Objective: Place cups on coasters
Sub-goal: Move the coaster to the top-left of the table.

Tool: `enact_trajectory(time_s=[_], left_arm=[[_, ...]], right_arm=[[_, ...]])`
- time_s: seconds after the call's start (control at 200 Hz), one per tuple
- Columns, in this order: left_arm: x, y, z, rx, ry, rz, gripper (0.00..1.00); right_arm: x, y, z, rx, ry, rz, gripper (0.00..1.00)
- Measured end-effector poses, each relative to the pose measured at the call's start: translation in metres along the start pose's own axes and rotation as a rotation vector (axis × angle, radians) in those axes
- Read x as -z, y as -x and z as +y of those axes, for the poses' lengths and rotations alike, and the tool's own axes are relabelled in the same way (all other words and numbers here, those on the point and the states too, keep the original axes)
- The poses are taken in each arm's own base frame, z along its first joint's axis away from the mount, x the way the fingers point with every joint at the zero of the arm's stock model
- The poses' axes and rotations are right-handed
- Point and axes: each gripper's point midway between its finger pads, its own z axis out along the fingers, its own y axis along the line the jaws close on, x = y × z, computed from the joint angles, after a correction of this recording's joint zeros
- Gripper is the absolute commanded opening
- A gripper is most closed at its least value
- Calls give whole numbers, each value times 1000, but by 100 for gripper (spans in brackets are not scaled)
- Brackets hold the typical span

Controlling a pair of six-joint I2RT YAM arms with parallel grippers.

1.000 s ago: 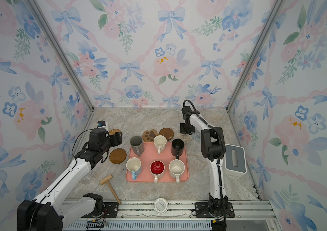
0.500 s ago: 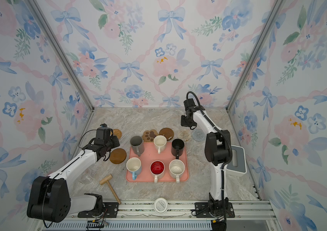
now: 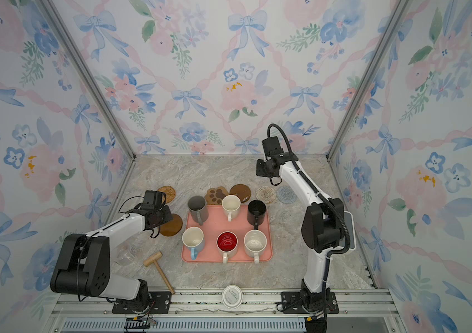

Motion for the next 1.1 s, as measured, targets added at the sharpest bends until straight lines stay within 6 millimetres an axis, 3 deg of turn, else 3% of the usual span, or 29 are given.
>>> enact_trajectory(time_s=[0.06,0.345,0.665,1.1], left_arm=[[-1,-12,5,1,12,34,0],[17,-30,17,46,9,50,0],[43,-27,14,73,-43,14,0],[33,-56,19,43,-1,140,0]], right_arm=[[-1,-2,1,-1,2,3,12],[-6,-10,3,1,8,17,11],[-5,-12,8,2,24,18,11],[-5,-13,12,5,39,20,11]])
